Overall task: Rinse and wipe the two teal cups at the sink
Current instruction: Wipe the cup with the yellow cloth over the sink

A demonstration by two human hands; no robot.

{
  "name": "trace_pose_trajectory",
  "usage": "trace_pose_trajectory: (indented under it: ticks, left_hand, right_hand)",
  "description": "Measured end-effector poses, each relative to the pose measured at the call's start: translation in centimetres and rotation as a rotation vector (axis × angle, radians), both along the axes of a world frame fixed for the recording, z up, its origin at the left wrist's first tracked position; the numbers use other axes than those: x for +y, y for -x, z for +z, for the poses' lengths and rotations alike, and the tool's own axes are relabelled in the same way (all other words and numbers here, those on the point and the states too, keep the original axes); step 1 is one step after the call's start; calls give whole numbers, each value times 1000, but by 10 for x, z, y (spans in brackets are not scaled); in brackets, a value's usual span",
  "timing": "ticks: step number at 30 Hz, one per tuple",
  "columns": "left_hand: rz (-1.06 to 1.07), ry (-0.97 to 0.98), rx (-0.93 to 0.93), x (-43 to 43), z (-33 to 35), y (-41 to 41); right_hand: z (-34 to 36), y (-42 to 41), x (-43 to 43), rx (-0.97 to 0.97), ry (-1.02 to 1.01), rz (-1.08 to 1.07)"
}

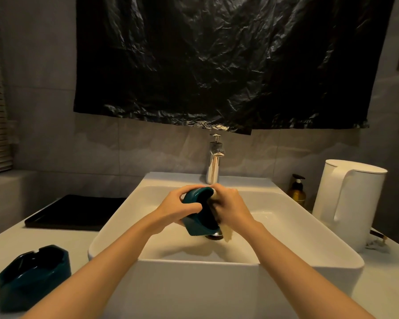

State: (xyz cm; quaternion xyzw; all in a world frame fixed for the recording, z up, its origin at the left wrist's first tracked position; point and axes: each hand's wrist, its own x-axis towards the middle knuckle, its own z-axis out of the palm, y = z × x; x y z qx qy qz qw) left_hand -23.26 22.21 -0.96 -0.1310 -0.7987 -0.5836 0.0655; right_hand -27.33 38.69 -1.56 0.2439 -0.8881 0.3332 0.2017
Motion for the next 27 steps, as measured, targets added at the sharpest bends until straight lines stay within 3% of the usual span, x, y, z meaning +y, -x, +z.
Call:
trace_pose_trajectory:
  ticks: [6, 11, 18, 23, 27]
  left_hand:
    - [17, 31, 24, -1, 2, 2]
    - [48, 40, -21, -3, -1, 5]
    - [38, -78, -80, 2, 3, 6]
    - [19, -141, -101, 6, 4, 2]
    - [61, -76, -56, 2, 3, 2]
  right_hand:
    - [4, 1, 1, 129, -256, -109]
    - [4, -8, -3, -52, -23, 111]
    - [5, -7, 0, 84, -91, -119]
    - [4, -2, -3, -98, 36, -220]
    - [1, 0, -4, -247, 6, -104]
